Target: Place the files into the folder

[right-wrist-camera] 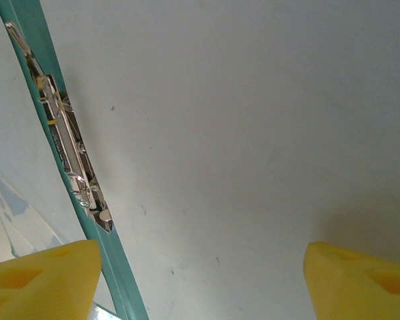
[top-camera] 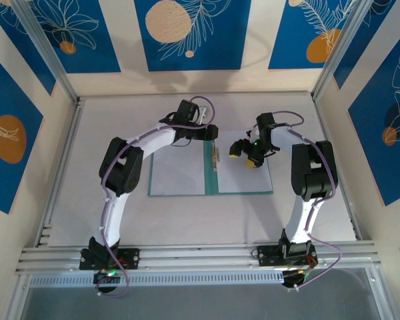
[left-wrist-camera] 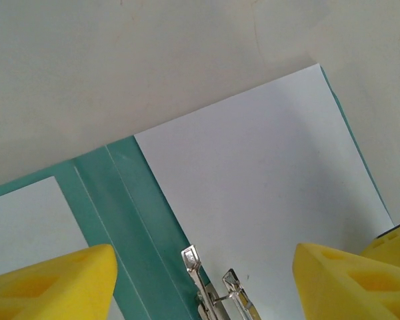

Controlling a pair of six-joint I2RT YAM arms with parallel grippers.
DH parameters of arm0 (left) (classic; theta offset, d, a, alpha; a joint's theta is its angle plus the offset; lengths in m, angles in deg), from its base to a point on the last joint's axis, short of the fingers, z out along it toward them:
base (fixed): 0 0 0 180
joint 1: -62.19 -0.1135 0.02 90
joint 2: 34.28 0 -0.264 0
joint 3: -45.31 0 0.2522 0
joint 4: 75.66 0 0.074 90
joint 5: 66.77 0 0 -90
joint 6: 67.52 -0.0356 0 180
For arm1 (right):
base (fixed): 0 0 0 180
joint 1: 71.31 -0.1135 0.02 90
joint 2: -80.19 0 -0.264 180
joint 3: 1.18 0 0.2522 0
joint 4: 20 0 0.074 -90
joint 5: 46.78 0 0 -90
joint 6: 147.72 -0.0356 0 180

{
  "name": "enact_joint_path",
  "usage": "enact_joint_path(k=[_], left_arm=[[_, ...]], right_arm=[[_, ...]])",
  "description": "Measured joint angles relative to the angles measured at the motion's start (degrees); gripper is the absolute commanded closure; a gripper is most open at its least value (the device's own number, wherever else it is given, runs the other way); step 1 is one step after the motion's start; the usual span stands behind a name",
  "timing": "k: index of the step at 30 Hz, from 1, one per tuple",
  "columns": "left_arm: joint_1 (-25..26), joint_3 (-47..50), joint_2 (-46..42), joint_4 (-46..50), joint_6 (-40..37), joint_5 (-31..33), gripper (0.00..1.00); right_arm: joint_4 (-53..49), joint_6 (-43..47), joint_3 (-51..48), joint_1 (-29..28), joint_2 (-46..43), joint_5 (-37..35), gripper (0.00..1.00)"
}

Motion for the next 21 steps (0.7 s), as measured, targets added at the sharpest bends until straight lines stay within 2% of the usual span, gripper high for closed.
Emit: enact_joint_path(k=[21], left_arm=[[0.2, -4.1, 5.8, -0.7, 0.0, -5.7, 0.32]], right_arm=[[-0.5, 0.0, 0.3, -2.9, 0.7, -0.4, 0.2]])
